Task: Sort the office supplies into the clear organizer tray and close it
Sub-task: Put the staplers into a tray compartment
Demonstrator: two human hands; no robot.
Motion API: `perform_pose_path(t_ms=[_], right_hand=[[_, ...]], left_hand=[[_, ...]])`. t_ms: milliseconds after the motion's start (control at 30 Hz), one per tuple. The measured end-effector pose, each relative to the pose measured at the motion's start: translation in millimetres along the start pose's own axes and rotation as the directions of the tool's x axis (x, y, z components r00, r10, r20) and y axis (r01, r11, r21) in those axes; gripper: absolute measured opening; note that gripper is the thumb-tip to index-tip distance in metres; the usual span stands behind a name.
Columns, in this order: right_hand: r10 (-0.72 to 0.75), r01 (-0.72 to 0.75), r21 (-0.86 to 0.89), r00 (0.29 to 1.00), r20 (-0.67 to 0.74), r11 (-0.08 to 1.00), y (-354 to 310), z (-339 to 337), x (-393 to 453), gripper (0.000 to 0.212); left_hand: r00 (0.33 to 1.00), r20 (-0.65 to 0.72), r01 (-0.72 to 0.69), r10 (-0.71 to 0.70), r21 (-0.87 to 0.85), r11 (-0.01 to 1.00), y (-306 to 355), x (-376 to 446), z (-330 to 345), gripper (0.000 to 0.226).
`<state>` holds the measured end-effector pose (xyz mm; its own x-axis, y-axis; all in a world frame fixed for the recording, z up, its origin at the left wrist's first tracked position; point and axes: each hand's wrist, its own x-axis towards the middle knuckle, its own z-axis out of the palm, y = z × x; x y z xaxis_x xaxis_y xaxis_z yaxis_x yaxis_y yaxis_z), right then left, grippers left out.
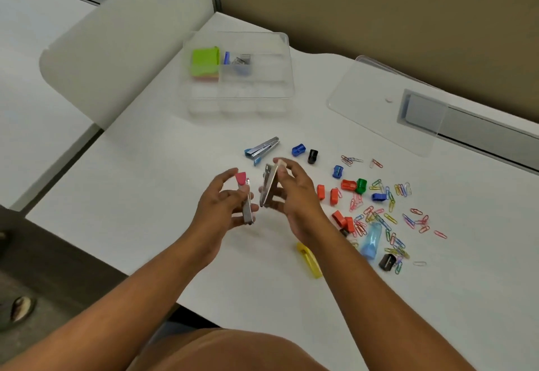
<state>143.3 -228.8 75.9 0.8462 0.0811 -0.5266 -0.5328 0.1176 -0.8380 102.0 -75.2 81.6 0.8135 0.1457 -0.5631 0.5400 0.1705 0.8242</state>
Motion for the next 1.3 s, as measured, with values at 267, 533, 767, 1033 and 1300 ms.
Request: perform_pose_path(t_ms=[267, 533, 767, 1033, 1300], right_hand=[[0.233, -0.240, -0.083, 0.969, -0.084, 0.967, 25.7, 68.9, -7.6, 0.027], [-0.154, 0.140, -0.239, 0.987, -0.041, 0.961, -25.3, 137.7, 56.4, 0.023], [-0.446, 0.390, -0.485, 0.895, -0.001, 0.783, -112.9, 189.4, 160.3, 0.017], [-0.470, 0.341, -0.715, 0.883, 0.021, 0.610, -133.3, 212.1, 240.5, 0.017], [-0.341, 0.179, -0.924, 0.938, 0.058, 0.336, -109.6, 220.7, 270.3, 0.021]], left_hand=[[0.998, 0.063, -0.021, 0.017, 0.076, 0.997, 15.4, 28.7, -55.6, 0.018], [0.919, -0.056, -0.359, 0.390, 0.289, 0.887, 90.6, 114.5, -117.1, 0.024], [0.739, 0.029, -0.577, 0.673, 0.542, 0.611, 177.3, 236.6, -130.4, 0.026], [0.794, 0.186, -0.424, 0.579, 0.852, 0.308, 170.3, 300.9, -138.9, 0.037], [0.801, 0.187, -0.456, 0.569, 0.806, 0.378, 166.7, 305.6, -138.2, 0.034]])
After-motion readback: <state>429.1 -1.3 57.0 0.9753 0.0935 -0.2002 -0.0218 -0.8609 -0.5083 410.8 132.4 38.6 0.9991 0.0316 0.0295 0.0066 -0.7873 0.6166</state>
